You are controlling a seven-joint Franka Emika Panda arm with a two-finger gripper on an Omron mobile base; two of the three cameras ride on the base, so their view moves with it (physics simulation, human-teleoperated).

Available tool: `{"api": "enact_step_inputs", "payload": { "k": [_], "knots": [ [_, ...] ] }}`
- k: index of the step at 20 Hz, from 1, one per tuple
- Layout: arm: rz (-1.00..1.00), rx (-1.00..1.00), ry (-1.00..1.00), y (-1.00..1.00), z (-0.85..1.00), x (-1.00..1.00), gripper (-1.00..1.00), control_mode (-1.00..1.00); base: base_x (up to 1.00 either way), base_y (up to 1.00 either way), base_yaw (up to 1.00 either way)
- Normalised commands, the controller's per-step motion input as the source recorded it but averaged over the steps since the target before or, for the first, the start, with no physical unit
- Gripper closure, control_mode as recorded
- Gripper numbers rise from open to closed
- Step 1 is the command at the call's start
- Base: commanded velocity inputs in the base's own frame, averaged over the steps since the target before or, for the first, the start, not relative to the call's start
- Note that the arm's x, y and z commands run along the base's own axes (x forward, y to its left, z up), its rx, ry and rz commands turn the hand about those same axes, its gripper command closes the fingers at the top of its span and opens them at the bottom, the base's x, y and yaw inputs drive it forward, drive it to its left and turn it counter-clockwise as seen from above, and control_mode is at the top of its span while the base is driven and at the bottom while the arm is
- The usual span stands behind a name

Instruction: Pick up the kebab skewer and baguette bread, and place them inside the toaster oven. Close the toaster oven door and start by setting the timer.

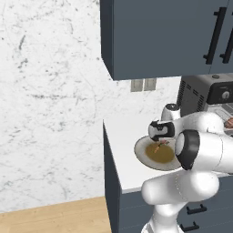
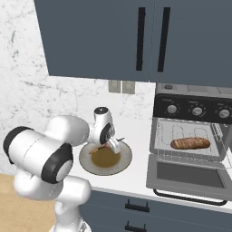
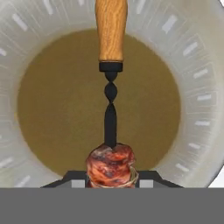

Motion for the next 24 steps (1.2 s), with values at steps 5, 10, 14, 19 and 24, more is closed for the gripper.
{"api": "enact_step_inputs", "payload": {
  "k": [5, 10, 14, 19, 24],
  "knots": [
    [-0.14, -0.02, 0.00, -0.47, 1.00, -0.72, 1.00, -1.00, 0.00, 0.00, 0.00],
    [-0.21, 0.00, -0.02, -0.57, 1.00, -0.66, 1.00, -1.00, 0.00, 0.00, 0.00],
    [-0.33, 0.00, -0.02, -0.67, 0.99, -0.29, 1.00, -1.00, 0.00, 0.00, 0.00],
    [-0.31, 0.05, -0.06, -0.91, 0.70, -0.08, 1.00, -1.00, 0.00, 0.00, 0.00],
    [-0.16, 0.32, -0.15, -1.00, 0.33, -0.14, 1.00, -1.00, 0.00, 0.00, 0.00]
  ]
}}
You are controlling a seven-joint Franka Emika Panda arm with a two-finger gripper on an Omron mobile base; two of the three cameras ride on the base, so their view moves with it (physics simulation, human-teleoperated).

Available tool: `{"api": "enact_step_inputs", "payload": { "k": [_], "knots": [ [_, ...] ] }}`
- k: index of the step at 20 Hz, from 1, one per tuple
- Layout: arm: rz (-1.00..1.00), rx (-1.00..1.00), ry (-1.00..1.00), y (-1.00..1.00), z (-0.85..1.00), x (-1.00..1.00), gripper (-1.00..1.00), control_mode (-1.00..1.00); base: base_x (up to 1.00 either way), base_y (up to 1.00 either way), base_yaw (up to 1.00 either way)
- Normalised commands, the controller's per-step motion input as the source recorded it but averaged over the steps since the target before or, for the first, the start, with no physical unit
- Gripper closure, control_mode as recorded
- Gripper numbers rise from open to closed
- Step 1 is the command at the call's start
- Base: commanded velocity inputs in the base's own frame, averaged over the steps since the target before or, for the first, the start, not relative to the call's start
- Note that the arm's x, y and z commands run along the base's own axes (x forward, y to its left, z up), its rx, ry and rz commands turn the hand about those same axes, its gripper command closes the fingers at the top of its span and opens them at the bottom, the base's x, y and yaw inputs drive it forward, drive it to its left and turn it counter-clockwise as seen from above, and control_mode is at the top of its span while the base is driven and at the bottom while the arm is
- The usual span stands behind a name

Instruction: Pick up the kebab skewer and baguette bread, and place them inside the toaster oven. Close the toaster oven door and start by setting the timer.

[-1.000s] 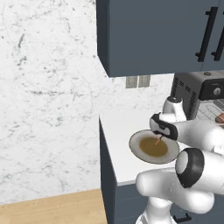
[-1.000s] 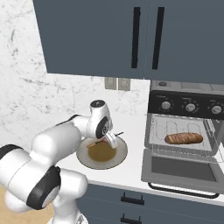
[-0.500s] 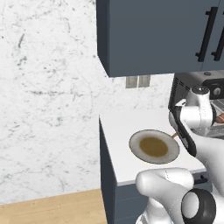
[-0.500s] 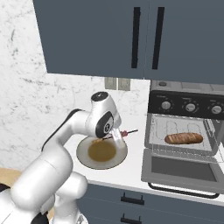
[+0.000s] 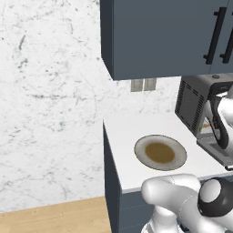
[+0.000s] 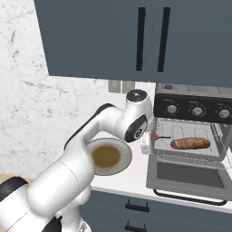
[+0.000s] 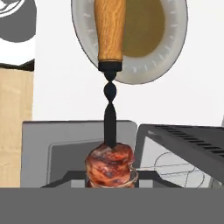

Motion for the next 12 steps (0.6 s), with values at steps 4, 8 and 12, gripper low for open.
{"api": "enact_step_inputs", "payload": {
  "k": [4, 8, 12],
  "knots": [
    [-0.04, 0.23, -0.12, -1.00, 0.18, -0.19, 1.00, -1.00, 0.00, 0.00, 0.00],
    [0.00, 0.01, -0.08, -1.00, 0.02, -0.29, 1.00, -1.00, 0.00, 0.00, 0.00],
    [0.00, -0.02, -0.02, -1.00, 0.00, -0.20, 1.00, -1.00, 0.00, 0.00, 0.00]
  ]
}}
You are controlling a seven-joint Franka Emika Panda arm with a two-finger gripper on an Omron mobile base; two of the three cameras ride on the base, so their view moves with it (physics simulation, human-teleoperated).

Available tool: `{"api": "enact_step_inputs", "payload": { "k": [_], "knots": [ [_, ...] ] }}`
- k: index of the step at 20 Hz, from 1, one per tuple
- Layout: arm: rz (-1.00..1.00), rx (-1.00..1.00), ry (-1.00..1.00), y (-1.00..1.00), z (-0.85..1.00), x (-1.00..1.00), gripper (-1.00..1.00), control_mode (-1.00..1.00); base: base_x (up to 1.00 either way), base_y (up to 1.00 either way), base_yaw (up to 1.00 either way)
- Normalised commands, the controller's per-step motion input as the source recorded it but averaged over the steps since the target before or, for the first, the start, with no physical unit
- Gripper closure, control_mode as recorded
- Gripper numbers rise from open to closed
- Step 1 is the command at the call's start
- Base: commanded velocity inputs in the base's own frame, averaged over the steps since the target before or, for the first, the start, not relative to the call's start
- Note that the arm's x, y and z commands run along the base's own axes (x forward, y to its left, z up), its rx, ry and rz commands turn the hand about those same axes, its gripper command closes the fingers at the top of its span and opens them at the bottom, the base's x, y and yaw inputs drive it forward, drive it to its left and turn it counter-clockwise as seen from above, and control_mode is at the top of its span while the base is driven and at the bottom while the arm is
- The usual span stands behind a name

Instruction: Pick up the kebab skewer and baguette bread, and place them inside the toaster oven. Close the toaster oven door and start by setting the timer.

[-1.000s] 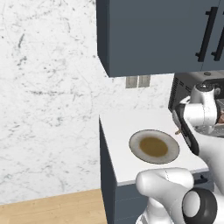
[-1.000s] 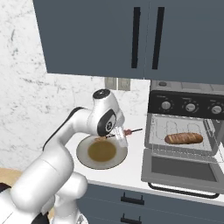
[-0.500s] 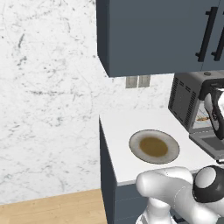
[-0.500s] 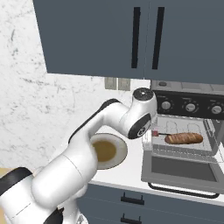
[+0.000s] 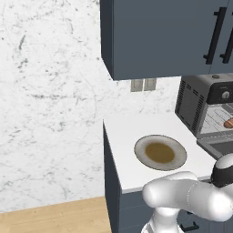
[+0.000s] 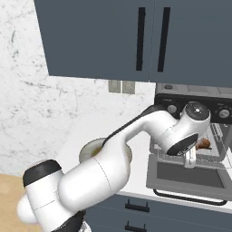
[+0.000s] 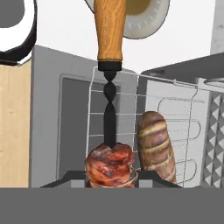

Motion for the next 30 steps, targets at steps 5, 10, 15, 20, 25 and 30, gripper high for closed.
{"api": "enact_step_inputs", "payload": {
  "k": [5, 10, 15, 20, 25, 30],
  "knots": [
    [0.00, 0.00, -0.06, -0.83, 0.00, 0.00, 1.00, -1.00, 0.00, 0.00, 0.00],
    [0.00, 0.01, 0.01, -0.16, -0.15, 0.30, 1.00, -1.00, 0.00, 0.00, 0.00],
    [0.00, 0.00, 0.06, 0.00, -0.28, 0.53, 1.00, -1.00, 0.00, 0.00, 0.00],
    [0.00, 0.00, 0.00, 0.00, -0.42, 0.42, 1.00, -1.00, 0.00, 0.00, 0.00],
    [0.00, -0.01, 0.00, -0.07, -0.58, 0.20, 1.00, -1.00, 0.00, 0.00, 0.00],
    [0.00, -0.03, 0.01, -0.01, -0.52, 0.27, 1.00, -1.00, 0.00, 0.00, 0.00]
  ]
}}
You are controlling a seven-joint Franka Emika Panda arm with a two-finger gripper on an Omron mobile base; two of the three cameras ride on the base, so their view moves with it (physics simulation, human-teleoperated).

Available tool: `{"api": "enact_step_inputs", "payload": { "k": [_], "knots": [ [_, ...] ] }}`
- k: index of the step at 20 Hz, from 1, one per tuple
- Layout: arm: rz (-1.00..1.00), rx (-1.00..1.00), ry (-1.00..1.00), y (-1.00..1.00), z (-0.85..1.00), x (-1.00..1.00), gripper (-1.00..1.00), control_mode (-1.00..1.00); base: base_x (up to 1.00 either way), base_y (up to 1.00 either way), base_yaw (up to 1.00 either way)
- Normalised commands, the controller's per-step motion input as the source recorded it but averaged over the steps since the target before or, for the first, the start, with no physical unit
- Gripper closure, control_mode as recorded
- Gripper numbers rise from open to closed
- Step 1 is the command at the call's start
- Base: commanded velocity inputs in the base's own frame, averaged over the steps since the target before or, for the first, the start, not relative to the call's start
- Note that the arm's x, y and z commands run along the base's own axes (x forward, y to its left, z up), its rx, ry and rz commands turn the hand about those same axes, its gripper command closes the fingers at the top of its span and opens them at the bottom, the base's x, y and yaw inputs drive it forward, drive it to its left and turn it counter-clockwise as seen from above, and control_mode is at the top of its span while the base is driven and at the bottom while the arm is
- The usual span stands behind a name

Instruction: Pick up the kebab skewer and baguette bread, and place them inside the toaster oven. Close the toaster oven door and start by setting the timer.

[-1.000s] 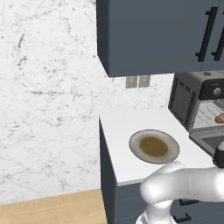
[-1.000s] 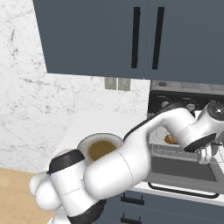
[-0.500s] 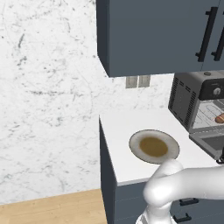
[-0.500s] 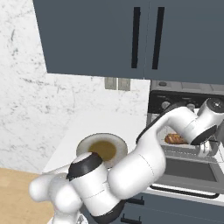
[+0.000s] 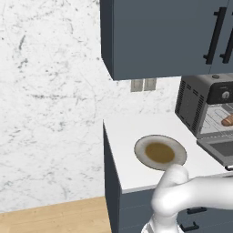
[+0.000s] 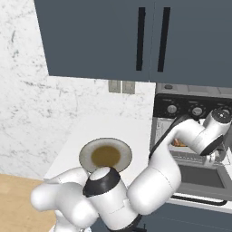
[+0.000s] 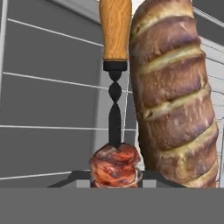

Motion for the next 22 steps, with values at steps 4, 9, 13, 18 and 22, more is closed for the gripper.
{"api": "enact_step_inputs", "payload": {
  "k": [4, 9, 13, 18, 22],
  "knots": [
    [0.00, -0.02, 0.03, -0.02, -0.44, 0.29, 1.00, -1.00, 0.00, 0.00, 0.00],
    [0.00, -0.05, 0.00, 0.00, -0.37, 0.03, -1.00, -1.00, 0.00, 0.00, 0.00],
    [0.00, -0.02, 0.00, 0.00, -0.21, 0.00, -1.00, -1.00, 0.00, 0.00, 0.00],
    [0.00, 0.00, -0.11, 0.00, -0.10, -0.08, -1.00, -1.00, 0.00, 0.00, 0.00],
    [0.00, 0.03, -0.22, -0.02, 0.00, -0.22, -1.00, -1.00, 0.00, 0.00, 0.00]
  ]
}}
